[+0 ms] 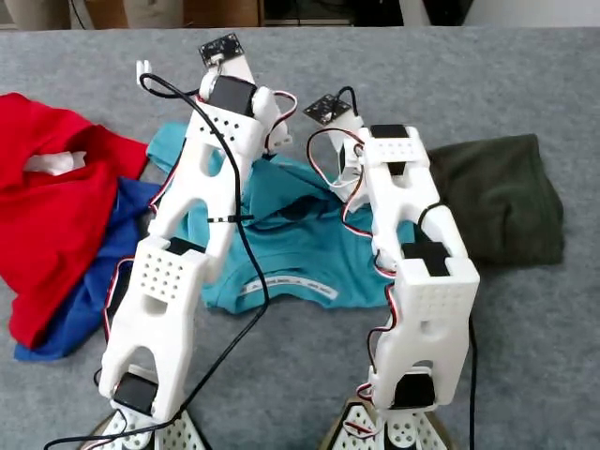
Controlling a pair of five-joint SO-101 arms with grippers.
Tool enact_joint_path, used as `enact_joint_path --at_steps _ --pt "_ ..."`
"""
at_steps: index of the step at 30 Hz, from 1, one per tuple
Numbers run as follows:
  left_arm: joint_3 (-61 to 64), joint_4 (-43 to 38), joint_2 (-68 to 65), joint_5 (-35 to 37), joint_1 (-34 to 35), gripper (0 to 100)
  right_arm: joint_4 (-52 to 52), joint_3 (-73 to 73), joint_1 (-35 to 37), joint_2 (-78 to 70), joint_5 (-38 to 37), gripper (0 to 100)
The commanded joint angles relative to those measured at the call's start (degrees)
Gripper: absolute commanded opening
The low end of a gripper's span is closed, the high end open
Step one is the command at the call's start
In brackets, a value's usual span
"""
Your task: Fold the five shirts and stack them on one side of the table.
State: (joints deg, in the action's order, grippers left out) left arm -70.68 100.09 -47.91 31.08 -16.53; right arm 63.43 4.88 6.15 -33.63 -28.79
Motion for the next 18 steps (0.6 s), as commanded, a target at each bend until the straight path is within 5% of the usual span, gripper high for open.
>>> enact_joint_path --at_steps 1,5,8,13,18 --pt "-0.4 0.8 8.2 -3.2 1.0 2 1.8 2.2 0.1 1.5 0.6 12.6" --pt "-0.3 0.8 15.9 -6.4 2.8 2 12.9 8.6 1.2 7.3 1.1 33.5" --pt "-0.3 0.8 21.9 -6.8 6.7 2 18.6 14.2 0.5 12.0 1.1 38.3" --pt "5.5 0.8 30.5 -8.3 13.0 2 29.3 19.6 -0.2 18.1 1.1 32.1" --pt "14.7 0.7 34.8 -8.4 17.7 2 35.9 16.5 0.9 20.3 1.5 8.5"
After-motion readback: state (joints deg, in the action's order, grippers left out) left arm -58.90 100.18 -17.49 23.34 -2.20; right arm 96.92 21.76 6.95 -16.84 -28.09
